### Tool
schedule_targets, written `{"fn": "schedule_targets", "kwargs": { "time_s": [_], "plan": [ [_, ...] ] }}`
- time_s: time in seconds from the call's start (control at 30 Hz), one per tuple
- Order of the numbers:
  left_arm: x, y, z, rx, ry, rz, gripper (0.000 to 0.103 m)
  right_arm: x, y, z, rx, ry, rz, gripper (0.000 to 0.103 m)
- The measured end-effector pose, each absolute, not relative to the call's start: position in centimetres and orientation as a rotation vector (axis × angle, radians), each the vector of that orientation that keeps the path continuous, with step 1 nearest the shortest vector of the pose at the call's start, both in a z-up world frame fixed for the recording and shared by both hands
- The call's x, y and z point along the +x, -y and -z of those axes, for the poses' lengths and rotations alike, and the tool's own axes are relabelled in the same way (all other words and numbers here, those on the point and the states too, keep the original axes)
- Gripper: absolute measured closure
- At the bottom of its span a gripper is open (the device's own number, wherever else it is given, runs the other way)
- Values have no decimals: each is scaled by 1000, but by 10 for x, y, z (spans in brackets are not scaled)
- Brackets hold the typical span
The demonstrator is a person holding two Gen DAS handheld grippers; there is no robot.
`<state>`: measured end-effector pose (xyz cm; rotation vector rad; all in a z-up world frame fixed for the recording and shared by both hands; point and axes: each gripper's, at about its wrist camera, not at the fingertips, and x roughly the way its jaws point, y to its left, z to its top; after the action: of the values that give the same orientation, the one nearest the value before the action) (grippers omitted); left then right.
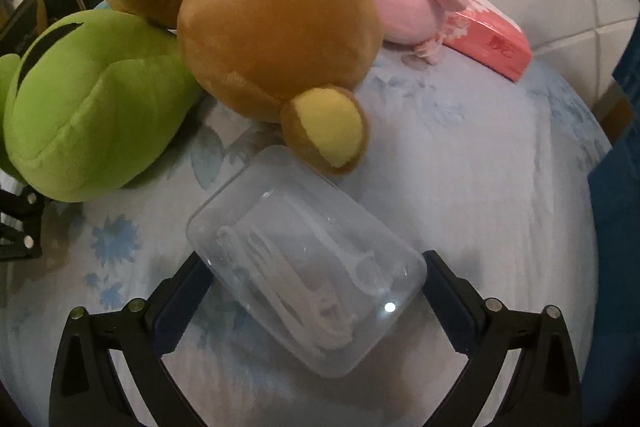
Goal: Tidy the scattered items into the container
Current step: 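Grasp the green frog plush with left tool while right tool grasps clear floss box, then lift and carry the frog with left tool while right tool carries the floss box to crate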
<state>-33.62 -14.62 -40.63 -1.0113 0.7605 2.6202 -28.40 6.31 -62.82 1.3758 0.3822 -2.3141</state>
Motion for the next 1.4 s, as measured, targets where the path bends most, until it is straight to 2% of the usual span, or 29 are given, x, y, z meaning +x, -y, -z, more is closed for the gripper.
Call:
{"fn": "schedule_targets", "kwargs": {
  "time_s": [0.07,0.2,0.4,0.7,1.07,1.4],
  "plan": [
    [-327,150,403,-1003,-721,-2646,34,-284,-65,625,1365,-363,2324,19],
    [-309,160,395,-1023,-631,-2681,43,-276,-64,616,1360,-321,2315,30],
    [-277,173,389,-1085,-540,-2720,49,-241,-66,607,1377,-269,2282,30],
    [-193,185,380,-1195,-405,-2752,51,-162,-85,587,1467,-171,2253,30],
    [-93,198,357,-1385,-243,-2747,53,-81,-107,526,1470,-206,2197,30],
    [-34,201,301,-1440,-143,-2801,53,-16,-126,460,1421,-204,2195,30]
  ]
}}
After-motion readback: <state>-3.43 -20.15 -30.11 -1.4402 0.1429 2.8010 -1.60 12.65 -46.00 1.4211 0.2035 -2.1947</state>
